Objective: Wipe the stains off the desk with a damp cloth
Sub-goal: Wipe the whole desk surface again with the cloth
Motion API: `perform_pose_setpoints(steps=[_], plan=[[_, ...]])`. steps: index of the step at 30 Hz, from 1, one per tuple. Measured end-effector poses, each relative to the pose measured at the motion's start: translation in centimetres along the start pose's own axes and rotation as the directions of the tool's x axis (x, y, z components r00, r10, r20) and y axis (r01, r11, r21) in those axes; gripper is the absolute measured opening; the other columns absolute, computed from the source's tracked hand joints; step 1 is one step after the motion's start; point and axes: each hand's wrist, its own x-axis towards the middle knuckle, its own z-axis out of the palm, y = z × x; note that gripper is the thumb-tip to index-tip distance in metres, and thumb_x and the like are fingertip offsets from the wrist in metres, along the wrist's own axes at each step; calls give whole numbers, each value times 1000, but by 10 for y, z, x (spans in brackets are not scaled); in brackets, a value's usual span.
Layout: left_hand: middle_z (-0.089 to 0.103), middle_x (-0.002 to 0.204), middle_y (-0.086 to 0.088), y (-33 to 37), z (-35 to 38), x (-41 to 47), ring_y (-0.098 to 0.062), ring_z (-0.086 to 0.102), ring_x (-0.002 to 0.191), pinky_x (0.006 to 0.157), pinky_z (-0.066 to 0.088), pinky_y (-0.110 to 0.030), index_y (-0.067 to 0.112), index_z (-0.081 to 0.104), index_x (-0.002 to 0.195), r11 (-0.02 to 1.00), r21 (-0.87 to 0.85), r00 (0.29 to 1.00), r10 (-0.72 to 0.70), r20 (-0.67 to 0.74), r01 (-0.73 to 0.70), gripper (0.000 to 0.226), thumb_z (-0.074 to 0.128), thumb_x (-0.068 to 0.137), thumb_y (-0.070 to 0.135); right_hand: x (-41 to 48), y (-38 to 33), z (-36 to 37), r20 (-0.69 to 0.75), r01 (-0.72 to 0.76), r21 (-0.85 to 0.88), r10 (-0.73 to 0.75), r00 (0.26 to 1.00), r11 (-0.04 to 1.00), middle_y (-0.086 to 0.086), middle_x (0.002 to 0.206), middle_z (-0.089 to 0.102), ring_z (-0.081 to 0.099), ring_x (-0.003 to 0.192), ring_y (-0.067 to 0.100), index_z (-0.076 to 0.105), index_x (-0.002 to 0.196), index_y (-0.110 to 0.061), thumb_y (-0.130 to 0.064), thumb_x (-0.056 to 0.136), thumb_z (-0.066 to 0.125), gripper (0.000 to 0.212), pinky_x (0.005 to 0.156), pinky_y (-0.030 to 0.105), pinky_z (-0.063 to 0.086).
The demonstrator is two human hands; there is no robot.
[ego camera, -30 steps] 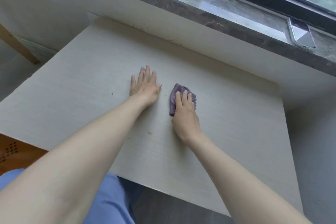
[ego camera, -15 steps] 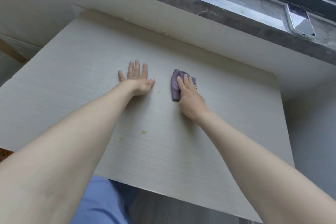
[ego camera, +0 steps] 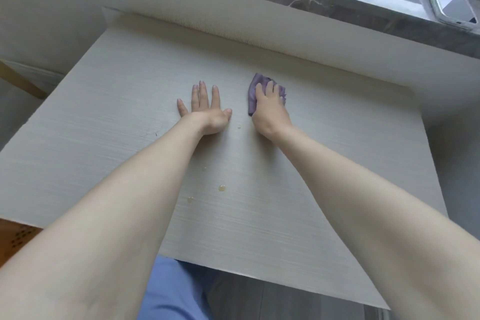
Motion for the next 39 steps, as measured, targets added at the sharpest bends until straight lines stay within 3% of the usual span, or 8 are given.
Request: perform_pose_setpoints(steps=[3, 8, 13, 17, 22, 27, 32, 39], plan=[[-28, 154, -5, 0, -2, -1, -18, -27, 141, 110, -15, -55, 22, -14, 149, 1000, -2, 1000, 7, 9, -7, 65, 18, 99, 48, 8, 29, -6, 124, 126, 1, -125, 984, 992, 16, 158, 3, 1, 146, 30, 16, 150, -9, 0, 87, 41, 69, 118, 41, 12], [-27, 154, -5, 0, -1, -2, -18, -27, 141, 110, -15, -56, 22, -13, 149, 1000, -13, 1000, 7, 11, -7, 64, 17, 99, 47, 29, 14, -6, -20, -105, -29, 105, 994, 994, 23, 154, 8, 5, 144, 34, 18, 148, -5, -5, 90, 41, 62, 114, 45, 14], [-29, 154, -4, 0, -1, 0, -17, -28, 141, 110, -16, -56, 22, -14, 149, 1000, -14, 1000, 5, 9, -5, 64, 18, 99, 47, 35, 36, -8, 94, 94, -20, -92, 991, 995, 17, 158, 3, 2, 146, 31, 17, 150, -8, 2, 89, 39, 66, 116, 41, 15], [-29, 154, -4, 1, -2, -1, -17, -29, 140, 110, -16, -55, 22, -14, 149, 1000, -20, 1000, 7, 13, -7, 64, 18, 99, 47, 51, 19, -8, -71, -123, -51, 119, 990, 991, 22, 147, 22, 19, 138, 33, 27, 142, -3, -6, 87, 46, 58, 109, 42, 24], [-29, 153, -3, 0, -1, 1, -17, -29, 140, 110, -16, -55, 23, -15, 149, 1000, -21, 1000, 3, 24, -2, 64, 18, 99, 47, 60, 28, -10, 59, 88, -79, -83, 995, 993, 23, 151, 16, 17, 140, 35, 25, 144, -3, -4, 87, 43, 60, 109, 43, 27], [-29, 154, -2, 1, -2, -1, -16, -29, 140, 110, -16, -55, 23, -15, 149, 1000, -24, 1000, 3, 16, -3, 64, 17, 99, 47, 80, 20, -21, -6, -177, -56, 177, 984, 983, 23, 152, 16, 14, 142, 34, 24, 145, -2, -12, 90, 48, 61, 114, 45, 21], [-31, 153, -2, 2, -1, -2, -16, -31, 139, 110, -17, -55, 24, -16, 148, 999, -32, 1000, 4, 19, -3, 64, 18, 99, 46, 83, 41, -22, 37, 23, -122, -18, 999, 992, 23, 152, 16, 15, 142, 35, 20, 148, -4, -8, 91, 43, 61, 112, 46, 25], [-32, 152, -1, 0, -4, -1, -16, -32, 139, 110, -17, -55, 24, -17, 148, 999, -40, 999, 2, 35, -1, 64, 19, 99, 46, 96, 25, -25, -33, -142, -133, 139, 990, 981, 22, 151, 19, 19, 141, 34, 20, 147, -3, -14, 93, 44, 61, 110, 44, 26]])
